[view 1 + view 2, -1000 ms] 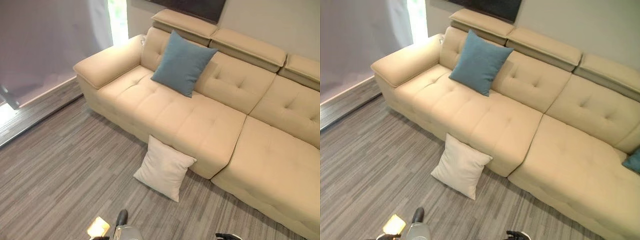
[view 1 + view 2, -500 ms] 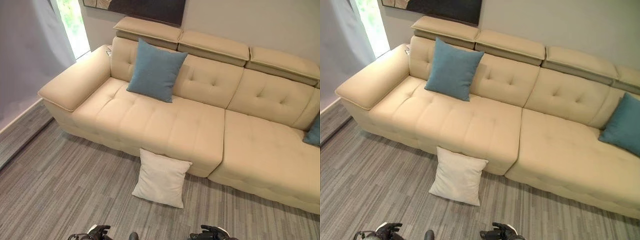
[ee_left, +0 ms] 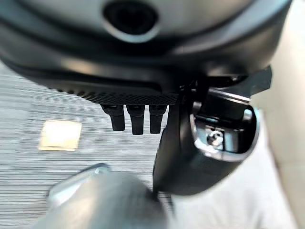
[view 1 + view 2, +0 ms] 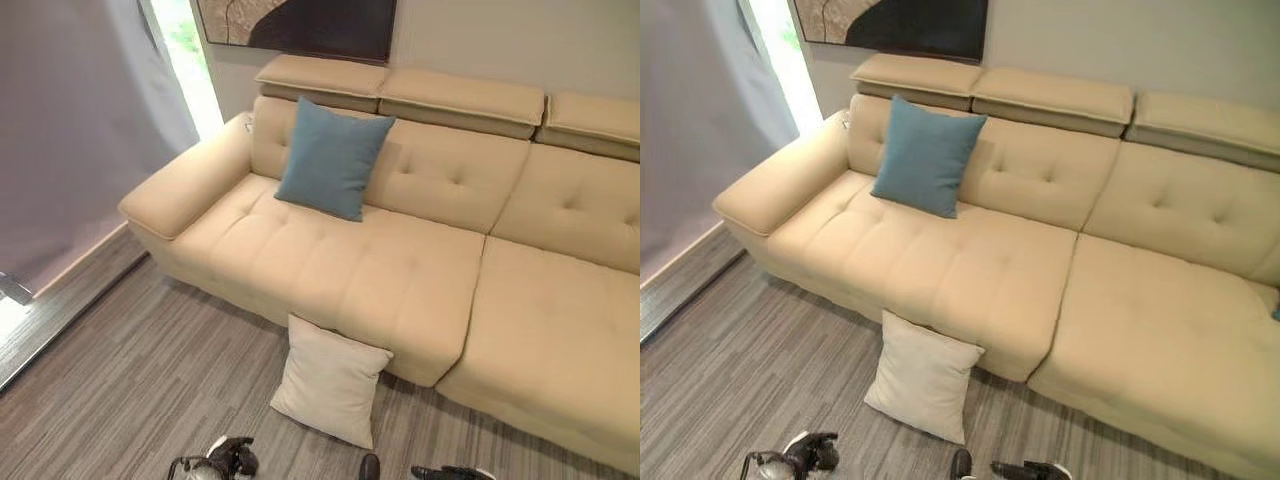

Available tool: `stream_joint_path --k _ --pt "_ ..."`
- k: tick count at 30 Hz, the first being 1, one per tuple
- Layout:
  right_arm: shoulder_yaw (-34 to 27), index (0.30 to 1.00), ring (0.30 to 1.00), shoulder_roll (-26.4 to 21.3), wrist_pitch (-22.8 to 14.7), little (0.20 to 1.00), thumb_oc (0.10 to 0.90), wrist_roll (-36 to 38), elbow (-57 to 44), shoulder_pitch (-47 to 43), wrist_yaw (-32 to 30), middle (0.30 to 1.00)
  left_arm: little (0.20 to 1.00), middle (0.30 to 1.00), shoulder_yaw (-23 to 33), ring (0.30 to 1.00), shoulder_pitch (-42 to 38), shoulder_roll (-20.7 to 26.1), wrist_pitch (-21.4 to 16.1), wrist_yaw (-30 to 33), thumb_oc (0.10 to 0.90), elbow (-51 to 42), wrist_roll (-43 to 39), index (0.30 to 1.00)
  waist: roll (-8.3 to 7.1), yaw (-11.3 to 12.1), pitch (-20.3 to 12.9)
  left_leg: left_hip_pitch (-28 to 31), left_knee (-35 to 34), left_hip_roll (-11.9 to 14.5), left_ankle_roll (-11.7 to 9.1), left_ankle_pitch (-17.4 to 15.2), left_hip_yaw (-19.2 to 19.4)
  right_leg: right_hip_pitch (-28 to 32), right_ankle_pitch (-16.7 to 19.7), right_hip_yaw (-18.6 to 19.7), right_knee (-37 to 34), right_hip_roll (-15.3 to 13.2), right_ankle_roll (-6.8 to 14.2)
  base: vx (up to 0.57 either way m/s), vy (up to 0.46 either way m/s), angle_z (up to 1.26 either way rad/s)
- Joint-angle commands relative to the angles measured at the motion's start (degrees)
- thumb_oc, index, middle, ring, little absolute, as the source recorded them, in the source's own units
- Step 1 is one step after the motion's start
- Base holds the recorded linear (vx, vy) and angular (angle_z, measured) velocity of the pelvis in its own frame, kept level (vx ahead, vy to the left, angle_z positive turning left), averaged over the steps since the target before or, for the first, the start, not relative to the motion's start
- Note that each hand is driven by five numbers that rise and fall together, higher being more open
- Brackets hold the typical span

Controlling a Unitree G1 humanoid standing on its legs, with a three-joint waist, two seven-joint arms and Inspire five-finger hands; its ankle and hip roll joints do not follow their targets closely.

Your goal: Pick up all the scattered cushions and arrange them neatly on the sofa.

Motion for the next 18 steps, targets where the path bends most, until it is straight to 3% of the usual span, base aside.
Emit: stream_joint_path --k 1,2,4,5,6,8,12,15,18 --pt "1.0 0.900 0.900 -1.1 -2.0 0.900 0.800 -0.1 -2.7 -1.2 -1.9 0.900 0.900 0.900 -2.1 0.900 0.1 -0.4 -0.6 0.1 0.800 0.1 -0.7 0.900 -0.29 -0.5 1.7 5.3 -13.1 -0.4 4.4 -3.0 2.0 1.8 -8.2 -0.5 4.4 0.4 4.7 0.23 0.114 -0.45" --pt "1.4 0.900 0.900 -1.1 -2.2 0.900 0.800 -0.8 -3.4 -1.3 -2.4 0.900 0.900 0.900 -2.1 0.900 0.0 -0.3 -0.7 0.6 0.800 0.1 -0.5 0.900 -0.31 0.0 1.7 6.2 -17.6 0.5 4.4 -3.0 0.9 2.2 -8.8 -0.1 4.6 0.5 4.9 0.23 0.152 -0.37" --pt "1.8 0.900 0.900 -2.0 -2.6 0.900 0.800 -2.8 -4.6 -2.1 -3.8 0.900 0.900 0.900 -2.2 0.900 -0.5 0.2 -0.9 1.5 0.800 0.1 -0.5 0.900 0.25 1.0 1.7 5.2 -26.2 3.0 3.7 1.2 -5.1 2.9 -10.2 1.5 4.9 1.5 5.2 0.18 0.138 -0.21" --pt "1.8 0.900 0.900 -2.0 -2.5 0.900 0.800 -2.8 -4.6 -2.1 -3.8 0.900 0.900 0.900 -2.2 0.900 -0.5 0.2 -0.9 1.5 0.800 0.1 -0.5 0.900 0.24 1.0 1.7 5.3 -26.2 3.1 3.7 1.3 -5.0 3.0 -10.2 1.5 4.9 1.5 5.2 0.15 0.182 -0.17" --pt "0.8 0.900 0.900 -3.4 -3.4 0.900 0.800 -3.4 -5.8 -2.2 -5.8 0.900 0.900 0.900 -3.0 0.900 -1.4 1.3 -1.3 2.6 0.800 -0.4 -0.7 0.900 0.73 1.0 2.7 2.4 -30.8 5.9 2.1 6.8 -8.7 3.7 -11.5 2.2 5.6 1.8 5.7 0.15 0.214 -0.24" --pt "-0.6 0.900 0.900 -4.0 -3.4 0.900 0.800 -2.5 -5.6 -2.1 -6.4 0.900 0.900 0.900 -2.8 0.900 -1.7 1.8 -1.3 2.7 0.800 -0.5 -0.7 0.900 1.76 0.1 2.8 4.1 -35.1 7.6 1.3 7.2 -6.2 3.7 -12.3 2.5 6.2 1.7 6.5 0.15 0.323 -0.25" --pt "-3.4 0.900 0.900 -3.1 -5.0 0.900 0.800 3.8 -7.3 -4.7 -7.5 0.900 0.900 0.900 -1.8 0.900 -4.1 4.1 -2.9 4.7 0.800 -1.9 -2.6 0.900 2.29 -0.9 5.5 1.6 -32.8 5.8 1.7 6.2 -5.5 -1.7 -11.1 5.3 9.8 -0.6 7.7 -0.11 0.247 -0.46" --pt "-5.1 0.900 0.900 -4.6 -7.6 0.900 0.800 8.5 -10.5 -10.1 -11.4 0.900 0.900 0.900 -2.0 0.900 -10.6 7.5 -6.0 8.4 0.800 -7.3 -8.1 0.900 2.40 -1.4 11.7 -5.9 -30.6 3.9 2.3 6.5 -4.1 -13.0 -8.3 7.3 13.4 -2.8 8.8 -0.46 0.247 -0.27" --pt "-4.9 0.900 0.900 -6.5 -9.1 0.900 0.800 10.0 -12.2 -13.4 -13.1 0.900 0.900 0.900 -2.9 0.900 -14.3 9.6 -7.7 10.6 0.800 -10.8 -9.2 0.900 2.50 -1.3 14.0 -10.0 -28.9 2.8 2.5 6.5 -3.9 -17.1 -7.5 7.4 14.7 -4.1 9.3 -0.16 0.088 -0.05"
